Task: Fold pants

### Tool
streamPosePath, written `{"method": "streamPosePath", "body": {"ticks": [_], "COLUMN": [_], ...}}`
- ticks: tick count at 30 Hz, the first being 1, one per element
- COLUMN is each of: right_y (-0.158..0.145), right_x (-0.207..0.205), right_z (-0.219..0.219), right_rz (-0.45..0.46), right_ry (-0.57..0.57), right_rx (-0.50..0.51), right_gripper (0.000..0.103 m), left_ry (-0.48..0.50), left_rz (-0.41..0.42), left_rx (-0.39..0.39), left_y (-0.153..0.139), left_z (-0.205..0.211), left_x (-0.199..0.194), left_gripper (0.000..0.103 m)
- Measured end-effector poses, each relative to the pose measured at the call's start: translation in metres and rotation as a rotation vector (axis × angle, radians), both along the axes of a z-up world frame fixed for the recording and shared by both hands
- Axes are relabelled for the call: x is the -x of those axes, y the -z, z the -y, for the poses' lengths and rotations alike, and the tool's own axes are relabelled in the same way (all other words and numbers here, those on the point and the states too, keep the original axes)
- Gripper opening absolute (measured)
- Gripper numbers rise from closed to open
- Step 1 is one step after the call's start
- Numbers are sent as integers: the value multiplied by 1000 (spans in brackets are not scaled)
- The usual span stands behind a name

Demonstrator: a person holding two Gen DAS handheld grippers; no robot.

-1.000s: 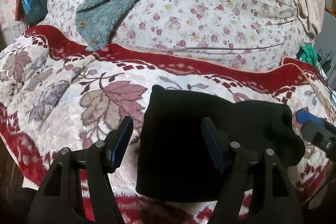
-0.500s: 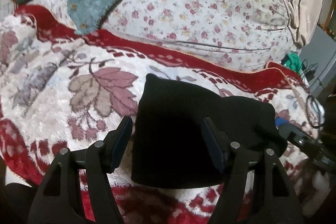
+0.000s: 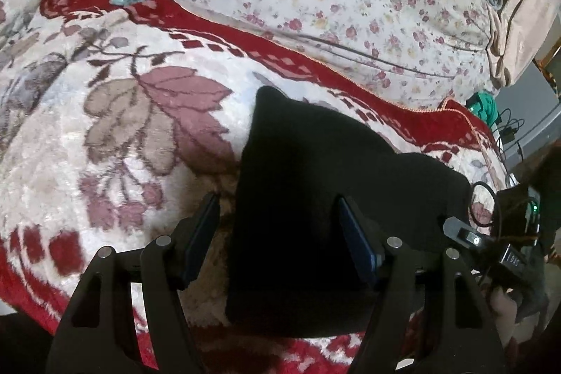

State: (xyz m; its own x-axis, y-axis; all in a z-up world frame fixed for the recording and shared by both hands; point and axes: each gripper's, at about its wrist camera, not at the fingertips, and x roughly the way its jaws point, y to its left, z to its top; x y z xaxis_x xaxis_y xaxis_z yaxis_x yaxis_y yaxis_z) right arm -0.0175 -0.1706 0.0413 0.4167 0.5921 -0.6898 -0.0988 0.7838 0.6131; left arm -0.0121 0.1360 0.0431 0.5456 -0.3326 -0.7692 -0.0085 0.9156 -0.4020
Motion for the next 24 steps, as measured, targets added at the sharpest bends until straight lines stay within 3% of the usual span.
{"method": "streamPosePath", "body": {"ticks": [2,5,7,18,20,22,24], "right_y": [8,10,12,14,13,12,12], "right_x": [-2,-2,-4,-1,-2,-2,-1], "right_z": [-3,-8,-10,-9,-11,-15,-16], "right_rz": [-14,3,4,31,26,33,46], "right_ry": [-23,-48,-60,-44,-46,-68,-82], "right_rx": [-47,-37,-35,-48,-35,-12,-16], "right_gripper": [86,88,89,90,86,70,67], "left_ry": [12,19,8,9,9,10,11], "left_rz": [-5,-18,-25,-12,-12,-9,-4], "left_rx": [-2,2,-1,-3,-4,-8,-14], "left_y": [5,11,15,22,22,22,21], "left_z": [2,3,2,4,4,4,4], "left_x": [-2,-6,-8,-13,-13,-13,-13], "left_gripper": [72,73,82,86,85,85,85]}}
